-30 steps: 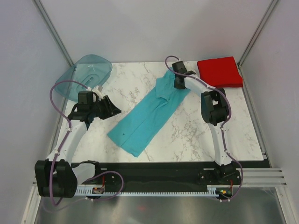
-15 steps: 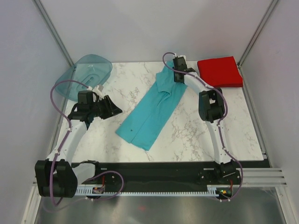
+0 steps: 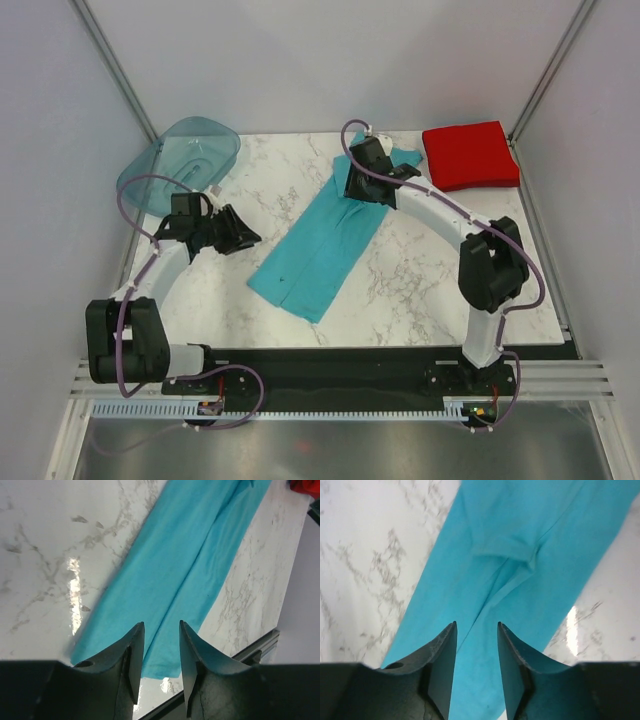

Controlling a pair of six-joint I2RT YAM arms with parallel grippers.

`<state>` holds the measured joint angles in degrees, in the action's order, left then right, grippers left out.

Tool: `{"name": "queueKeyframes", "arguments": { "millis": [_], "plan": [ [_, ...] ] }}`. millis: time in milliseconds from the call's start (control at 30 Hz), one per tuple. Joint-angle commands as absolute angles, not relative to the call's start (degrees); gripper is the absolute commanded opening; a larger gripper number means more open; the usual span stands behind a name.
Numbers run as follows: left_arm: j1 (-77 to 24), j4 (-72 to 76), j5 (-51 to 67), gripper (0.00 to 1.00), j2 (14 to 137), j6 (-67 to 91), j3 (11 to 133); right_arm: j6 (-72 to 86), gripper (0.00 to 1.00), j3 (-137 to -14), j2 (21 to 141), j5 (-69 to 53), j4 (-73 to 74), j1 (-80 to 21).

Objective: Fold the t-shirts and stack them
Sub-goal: Fold the tshirt

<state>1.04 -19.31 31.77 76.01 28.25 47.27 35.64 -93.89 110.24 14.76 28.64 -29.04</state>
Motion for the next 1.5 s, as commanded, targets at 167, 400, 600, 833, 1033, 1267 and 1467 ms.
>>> {"name": "queueKeyframes", "arguments": {
  "millis": [167,400,600,833,1033,1267,1467],
  "plan": [
    [-8.43,-15.73,38.24,0.35,74.00,28.30,41.40,38.23,0.43,-79.91,99.77,6.24,24.96,-29.62],
    [-10.90,-15.38,34.19,0.32,75.23,29.18,40.16,44.90,0.41,-64.79,90.01,3.69,22.95,-32.85],
    [-9.76,-15.47,31.31,0.32,71.92,32.78,44.56,61.85,0.42,-54.24,87.28,6.15,20.57,-44.46],
    [-8.88,-15.29,18.99,0.37,63.73,34.80,44.83,76.01,0.47,-55.89,89.20,14.93,20.74,-58.79],
    [-8.26,-15.29,19.94,0.38,62.75,34.98,44.83,82.00,0.47,-62.13,97.37,17.57,23.28,-65.39],
    [-6.33,-15.29,21.71,0.39,60.12,33.14,42.19,87.27,0.45,-61.88,101.16,19.42,25.49,-67.32],
    [-5.10,-15.29,24.69,0.39,60.29,33.13,42.19,87.10,0.34,-62.05,103.88,18.02,26.71,-69.17]
  ]
}}
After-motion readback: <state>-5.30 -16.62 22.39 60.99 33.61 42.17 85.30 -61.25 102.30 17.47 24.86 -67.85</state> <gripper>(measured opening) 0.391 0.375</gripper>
